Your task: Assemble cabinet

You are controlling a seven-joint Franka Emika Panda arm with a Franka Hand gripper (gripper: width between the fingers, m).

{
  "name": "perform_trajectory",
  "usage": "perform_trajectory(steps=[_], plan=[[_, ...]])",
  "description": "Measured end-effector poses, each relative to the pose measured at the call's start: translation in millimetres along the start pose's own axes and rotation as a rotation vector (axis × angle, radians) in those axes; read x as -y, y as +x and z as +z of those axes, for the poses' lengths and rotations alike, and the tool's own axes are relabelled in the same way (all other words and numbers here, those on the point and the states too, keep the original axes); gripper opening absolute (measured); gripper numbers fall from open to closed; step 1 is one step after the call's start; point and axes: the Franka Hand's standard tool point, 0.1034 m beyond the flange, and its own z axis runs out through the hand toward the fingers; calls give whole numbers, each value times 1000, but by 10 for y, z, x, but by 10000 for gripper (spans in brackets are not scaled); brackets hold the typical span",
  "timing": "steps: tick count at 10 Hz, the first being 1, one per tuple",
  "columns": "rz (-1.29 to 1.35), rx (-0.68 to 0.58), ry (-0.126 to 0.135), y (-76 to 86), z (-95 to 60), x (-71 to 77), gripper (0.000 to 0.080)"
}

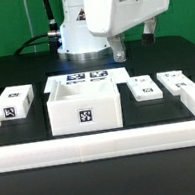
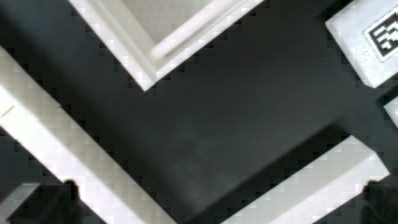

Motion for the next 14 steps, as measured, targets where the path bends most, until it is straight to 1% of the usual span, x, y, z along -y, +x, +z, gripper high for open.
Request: perform_trajectory(steps=[7, 8, 9, 10, 11, 12, 14], plan=[[-6, -2, -2, -3, 7, 3, 798], [-117, -36, -53, -48, 60, 35, 798], [-242, -29, -85, -193, 110, 152, 798], [-273, -21, -80, -268, 132, 197, 798], [-327, -21, -78, -331, 160, 177, 798], [-291, -22, -66, -427, 179, 128, 798], [-295, -23, -68, -396, 177, 151, 798]])
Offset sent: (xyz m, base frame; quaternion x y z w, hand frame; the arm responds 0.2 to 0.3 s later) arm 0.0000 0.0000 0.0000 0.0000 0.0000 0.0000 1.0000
